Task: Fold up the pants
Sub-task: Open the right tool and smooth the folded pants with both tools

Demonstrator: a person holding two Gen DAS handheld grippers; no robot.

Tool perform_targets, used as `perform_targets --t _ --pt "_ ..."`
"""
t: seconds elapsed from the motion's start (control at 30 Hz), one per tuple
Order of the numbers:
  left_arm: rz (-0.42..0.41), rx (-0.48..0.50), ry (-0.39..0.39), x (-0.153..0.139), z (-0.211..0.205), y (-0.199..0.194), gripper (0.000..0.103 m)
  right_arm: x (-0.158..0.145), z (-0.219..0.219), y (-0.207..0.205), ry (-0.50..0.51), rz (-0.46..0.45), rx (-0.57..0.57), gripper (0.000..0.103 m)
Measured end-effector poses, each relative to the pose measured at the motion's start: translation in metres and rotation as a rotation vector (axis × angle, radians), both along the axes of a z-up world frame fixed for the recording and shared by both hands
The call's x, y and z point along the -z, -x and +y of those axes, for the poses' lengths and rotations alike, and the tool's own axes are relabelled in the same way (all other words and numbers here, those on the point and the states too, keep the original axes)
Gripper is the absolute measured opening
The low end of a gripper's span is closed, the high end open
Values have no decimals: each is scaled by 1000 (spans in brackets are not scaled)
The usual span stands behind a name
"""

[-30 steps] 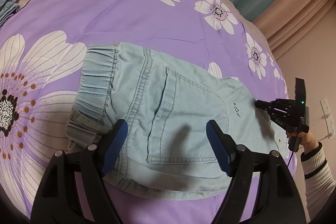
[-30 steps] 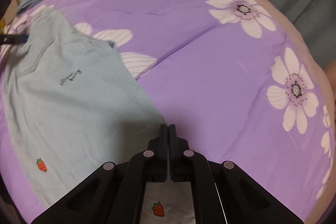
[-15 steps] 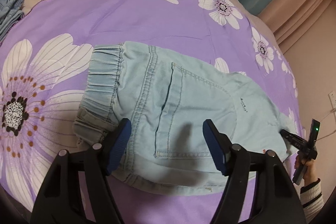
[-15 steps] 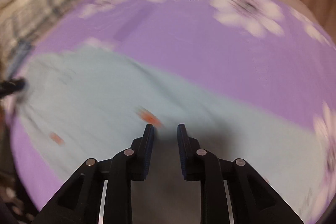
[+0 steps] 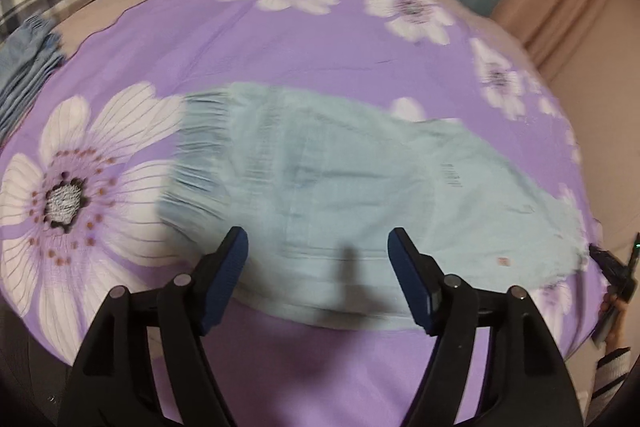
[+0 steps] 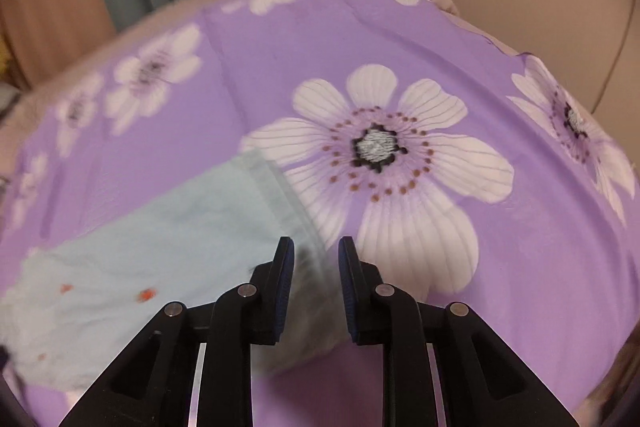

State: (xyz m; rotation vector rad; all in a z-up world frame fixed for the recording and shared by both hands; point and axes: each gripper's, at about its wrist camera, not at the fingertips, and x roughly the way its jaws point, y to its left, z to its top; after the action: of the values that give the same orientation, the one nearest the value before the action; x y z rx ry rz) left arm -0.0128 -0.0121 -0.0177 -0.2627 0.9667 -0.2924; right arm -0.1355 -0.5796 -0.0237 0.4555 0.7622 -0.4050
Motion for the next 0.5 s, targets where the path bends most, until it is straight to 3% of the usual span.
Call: perform_targets --t 0.13,0.27,0.33,0.4,0.5 --pt "-2 118 80 -2 -40 10 76 7 52 4 -53 -72 -173 21" --pt "45 213 26 20 -83 14 76 25 81 -4 -164 -104 -246 21" --pt "73 200 -20 33 -85 14 75 36 76 -10 -128 -47 -213 21" --pt "76 202 -11 37 -80 16 74 41 54 -7 -164 -60 -165 21" --pt "61 214 -28 31 -75 19 74 37 10 15 -168 -77 24 21"
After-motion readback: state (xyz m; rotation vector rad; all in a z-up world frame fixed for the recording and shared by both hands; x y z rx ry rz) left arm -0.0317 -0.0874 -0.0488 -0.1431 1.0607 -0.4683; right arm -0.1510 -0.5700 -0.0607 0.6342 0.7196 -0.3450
